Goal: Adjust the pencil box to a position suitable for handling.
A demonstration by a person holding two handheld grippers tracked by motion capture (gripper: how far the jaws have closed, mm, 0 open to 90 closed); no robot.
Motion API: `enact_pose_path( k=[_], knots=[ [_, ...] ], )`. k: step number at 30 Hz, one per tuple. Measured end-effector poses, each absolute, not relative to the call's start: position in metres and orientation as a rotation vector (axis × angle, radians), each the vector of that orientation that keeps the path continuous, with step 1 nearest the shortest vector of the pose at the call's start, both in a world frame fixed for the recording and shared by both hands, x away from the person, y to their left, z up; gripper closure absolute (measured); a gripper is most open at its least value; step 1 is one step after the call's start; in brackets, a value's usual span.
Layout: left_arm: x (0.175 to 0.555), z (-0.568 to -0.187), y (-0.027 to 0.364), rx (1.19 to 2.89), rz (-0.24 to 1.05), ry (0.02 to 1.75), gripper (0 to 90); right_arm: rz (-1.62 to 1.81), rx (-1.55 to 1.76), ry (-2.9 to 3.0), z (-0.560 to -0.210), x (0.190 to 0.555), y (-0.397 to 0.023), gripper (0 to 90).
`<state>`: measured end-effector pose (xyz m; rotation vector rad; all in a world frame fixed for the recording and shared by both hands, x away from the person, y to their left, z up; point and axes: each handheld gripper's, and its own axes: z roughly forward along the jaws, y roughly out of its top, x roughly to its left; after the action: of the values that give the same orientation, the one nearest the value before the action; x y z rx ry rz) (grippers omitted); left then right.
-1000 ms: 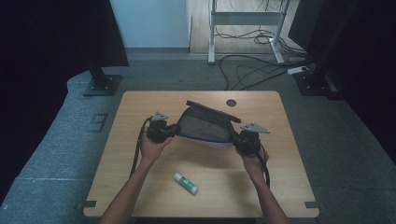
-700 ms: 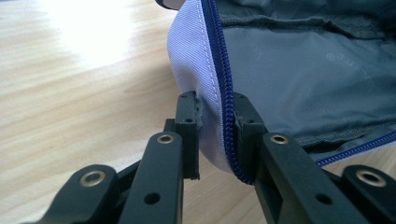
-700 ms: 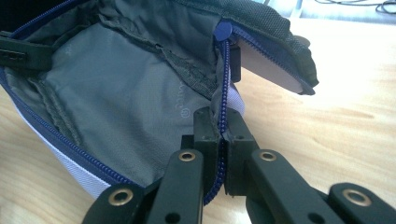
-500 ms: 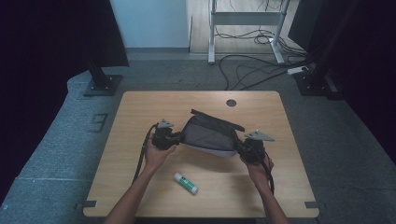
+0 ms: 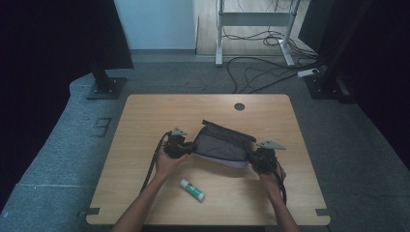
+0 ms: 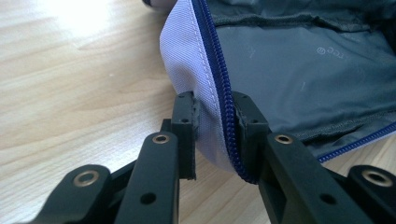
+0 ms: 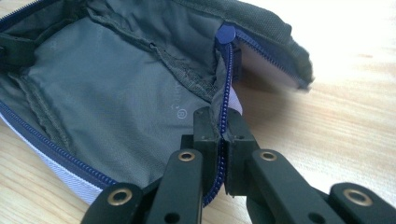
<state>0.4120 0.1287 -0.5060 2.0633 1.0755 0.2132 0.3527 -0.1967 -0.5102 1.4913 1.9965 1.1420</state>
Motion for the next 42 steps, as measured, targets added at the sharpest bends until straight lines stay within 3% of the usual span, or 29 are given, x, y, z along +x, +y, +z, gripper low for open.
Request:
enact_pose_path(
  k=[16,21,30,35,42],
  knots=[
    [0.414,-0.519,0.122,2.094,0.171,1.088,67.8,1.096,1.522,2.032,-0.528,0.355,-0.203,81.5],
    [0.414,-0.515,0.126,2.033,0.140,1.105,52.2,1.058,1.525,2.021,-0.531,0.355,-0.203,67.9],
    [0.410,-0.508,0.134,1.998,0.164,1.109,46.8,1.076,1.537,1.945,-0.524,0.350,-0.207,44.9],
    [0.404,-0.505,0.141,1.988,0.160,1.105,45.2,1.088,1.475,1.929,-0.517,0.343,-0.204,37.7],
    [0.392,-0.499,0.156,1.971,0.196,1.096,43.4,1.158,1.427,1.909,-0.506,0.332,-0.197,35.7]
  ],
)
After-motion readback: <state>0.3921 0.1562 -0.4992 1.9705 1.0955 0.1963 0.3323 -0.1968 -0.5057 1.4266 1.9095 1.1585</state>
